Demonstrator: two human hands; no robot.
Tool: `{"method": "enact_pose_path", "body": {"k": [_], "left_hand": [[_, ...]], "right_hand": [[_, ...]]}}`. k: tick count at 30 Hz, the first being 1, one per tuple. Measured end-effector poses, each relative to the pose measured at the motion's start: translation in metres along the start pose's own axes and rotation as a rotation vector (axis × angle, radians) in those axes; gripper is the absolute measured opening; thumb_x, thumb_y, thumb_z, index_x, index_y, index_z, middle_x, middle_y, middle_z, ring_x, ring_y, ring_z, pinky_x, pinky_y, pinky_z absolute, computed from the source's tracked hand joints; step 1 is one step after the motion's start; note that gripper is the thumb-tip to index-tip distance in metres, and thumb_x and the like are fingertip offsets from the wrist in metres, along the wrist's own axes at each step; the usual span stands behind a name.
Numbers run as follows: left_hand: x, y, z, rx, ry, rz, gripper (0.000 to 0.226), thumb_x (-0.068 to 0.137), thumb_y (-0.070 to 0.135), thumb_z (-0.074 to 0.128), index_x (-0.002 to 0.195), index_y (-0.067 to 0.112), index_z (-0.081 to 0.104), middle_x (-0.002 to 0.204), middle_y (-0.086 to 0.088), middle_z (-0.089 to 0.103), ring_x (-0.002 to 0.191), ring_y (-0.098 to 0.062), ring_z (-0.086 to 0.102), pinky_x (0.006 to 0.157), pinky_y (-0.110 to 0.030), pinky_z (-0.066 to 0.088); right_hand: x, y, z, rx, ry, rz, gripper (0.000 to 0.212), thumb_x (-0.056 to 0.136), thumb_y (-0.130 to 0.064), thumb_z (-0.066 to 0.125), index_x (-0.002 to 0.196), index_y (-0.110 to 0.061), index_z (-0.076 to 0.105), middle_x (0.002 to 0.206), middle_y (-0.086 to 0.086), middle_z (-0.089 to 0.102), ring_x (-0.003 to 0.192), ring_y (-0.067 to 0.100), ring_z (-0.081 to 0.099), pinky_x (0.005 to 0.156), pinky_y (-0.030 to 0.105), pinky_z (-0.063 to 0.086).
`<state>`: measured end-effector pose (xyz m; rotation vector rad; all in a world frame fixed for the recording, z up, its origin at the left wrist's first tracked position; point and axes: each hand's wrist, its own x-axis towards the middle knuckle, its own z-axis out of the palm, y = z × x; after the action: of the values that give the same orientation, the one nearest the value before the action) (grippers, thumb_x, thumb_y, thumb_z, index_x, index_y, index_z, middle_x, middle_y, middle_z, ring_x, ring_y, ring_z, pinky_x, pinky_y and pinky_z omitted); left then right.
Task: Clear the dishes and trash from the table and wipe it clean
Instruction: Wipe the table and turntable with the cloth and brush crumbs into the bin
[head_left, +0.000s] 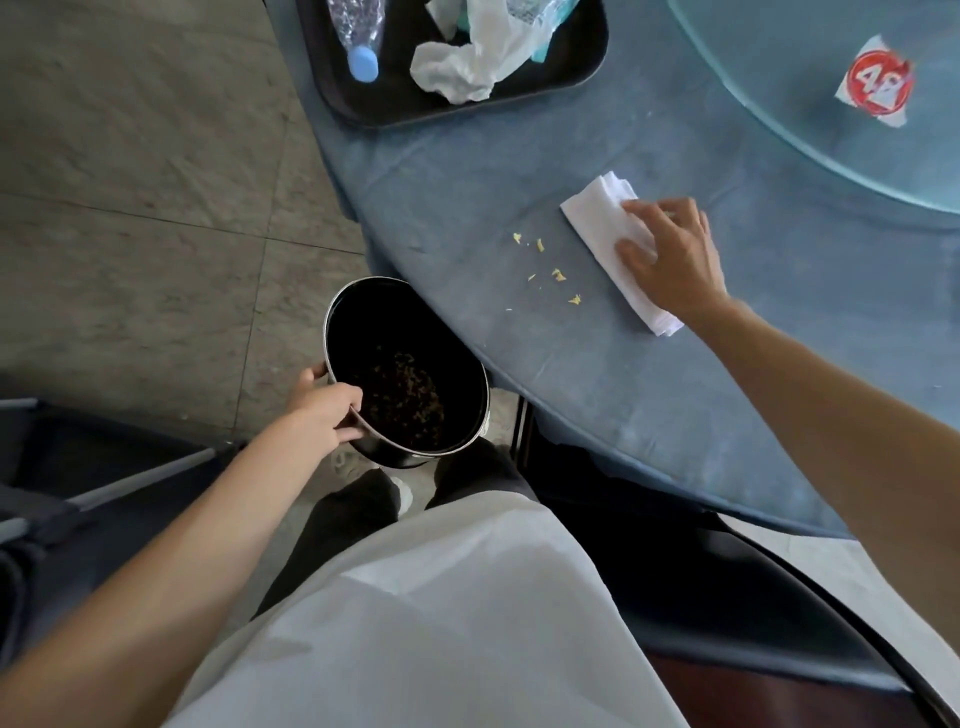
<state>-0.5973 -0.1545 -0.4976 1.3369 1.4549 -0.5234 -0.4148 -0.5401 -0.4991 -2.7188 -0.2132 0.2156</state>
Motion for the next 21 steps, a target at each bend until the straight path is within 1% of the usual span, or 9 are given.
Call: {"method": "enact_pose_path", "body": {"k": [1, 3, 5, 7, 11, 13, 16, 18, 21], "left_hand": [[-0.001, 0.002, 0.001, -0.008, 0.003, 0.000, 0.068, 0.078, -0.019, 0.051, 0.127, 0.029, 0.049, 0.138, -0.014, 0.054, 0.120, -0.038, 0.058, 0.073, -0.051, 0.061], [-0.004, 0.006, 0.004, -0.026, 0.002, 0.002, 0.070, 0.080, -0.019, 0.052, 0.132, 0.027, 0.049, 0.136, -0.014, 0.054, 0.119, -0.037, 0.059, 0.066, -0.047, 0.061], [-0.006, 0.010, 0.006, -0.038, -0.001, 0.003, 0.072, 0.080, -0.019, 0.052, 0.136, 0.027, 0.048, 0.134, -0.014, 0.055, 0.117, -0.036, 0.060, 0.056, -0.043, 0.059], [-0.008, 0.014, 0.007, -0.045, -0.006, 0.004, 0.074, 0.080, -0.019, 0.052, 0.136, 0.028, 0.048, 0.134, -0.014, 0.055, 0.116, -0.036, 0.060, 0.054, -0.042, 0.059], [-0.012, 0.015, 0.008, -0.056, -0.017, 0.033, 0.068, 0.079, -0.021, 0.052, 0.125, 0.030, 0.051, 0.135, -0.013, 0.055, 0.116, -0.037, 0.061, 0.065, -0.047, 0.061], [-0.012, 0.013, 0.008, -0.058, -0.020, 0.056, 0.069, 0.078, -0.021, 0.052, 0.127, 0.029, 0.052, 0.135, -0.011, 0.056, 0.117, -0.036, 0.061, 0.069, -0.048, 0.061], [-0.012, 0.012, 0.007, -0.067, -0.035, 0.072, 0.070, 0.078, -0.021, 0.052, 0.129, 0.026, 0.053, 0.135, -0.011, 0.056, 0.117, -0.036, 0.060, 0.077, -0.053, 0.062], [-0.012, 0.013, 0.005, -0.081, -0.052, 0.069, 0.068, 0.077, -0.021, 0.052, 0.125, 0.027, 0.052, 0.136, -0.011, 0.055, 0.118, -0.036, 0.059, 0.084, -0.058, 0.059], [-0.011, 0.012, 0.003, -0.085, -0.075, 0.056, 0.068, 0.075, -0.020, 0.052, 0.119, 0.031, 0.050, 0.136, -0.011, 0.054, 0.119, -0.035, 0.058, 0.085, -0.059, 0.059]], "right_hand": [[0.000, 0.002, 0.002, 0.009, 0.028, -0.028, 0.044, 0.096, -0.033, 0.066, 0.140, -0.026, 0.062, 0.129, 0.014, 0.058, 0.116, 0.040, 0.055, 0.088, 0.050, 0.051], [-0.002, 0.003, 0.007, -0.024, 0.097, -0.096, 0.042, 0.099, -0.030, 0.065, 0.140, -0.025, 0.063, 0.131, 0.010, 0.062, 0.111, 0.040, 0.058, 0.080, 0.048, 0.053], [-0.003, 0.002, 0.012, -0.073, 0.169, -0.142, 0.039, 0.102, -0.029, 0.060, 0.141, -0.025, 0.062, 0.135, 0.006, 0.064, 0.106, 0.039, 0.059, 0.079, 0.045, 0.051], [-0.005, -0.002, 0.019, -0.104, 0.231, -0.155, 0.037, 0.104, -0.027, 0.056, 0.141, -0.025, 0.062, 0.136, 0.004, 0.065, 0.102, 0.039, 0.059, 0.079, 0.046, 0.052], [-0.008, -0.013, 0.037, -0.128, 0.278, -0.152, 0.037, 0.104, -0.017, 0.054, 0.139, -0.020, 0.063, 0.134, 0.004, 0.066, 0.095, 0.041, 0.059, 0.079, 0.048, 0.054], [-0.009, -0.021, 0.044, -0.130, 0.282, -0.164, 0.038, 0.103, -0.013, 0.054, 0.139, -0.018, 0.063, 0.134, 0.005, 0.067, 0.092, 0.041, 0.058, 0.081, 0.048, 0.054], [-0.015, -0.044, 0.053, -0.130, 0.247, -0.235, 0.040, 0.100, -0.010, 0.055, 0.139, -0.015, 0.063, 0.132, 0.007, 0.068, 0.089, 0.041, 0.058, 0.074, 0.047, 0.053], [-0.023, -0.067, 0.060, -0.116, 0.227, -0.299, 0.041, 0.098, -0.014, 0.055, 0.138, -0.014, 0.064, 0.129, 0.008, 0.069, 0.086, 0.041, 0.059, 0.068, 0.045, 0.052], [-0.040, -0.099, 0.080, -0.101, 0.171, -0.376, 0.056, 0.086, -0.009, 0.072, 0.141, -0.017, 0.061, 0.130, 0.008, 0.067, 0.087, 0.038, 0.058, 0.068, 0.044, 0.054]]}}
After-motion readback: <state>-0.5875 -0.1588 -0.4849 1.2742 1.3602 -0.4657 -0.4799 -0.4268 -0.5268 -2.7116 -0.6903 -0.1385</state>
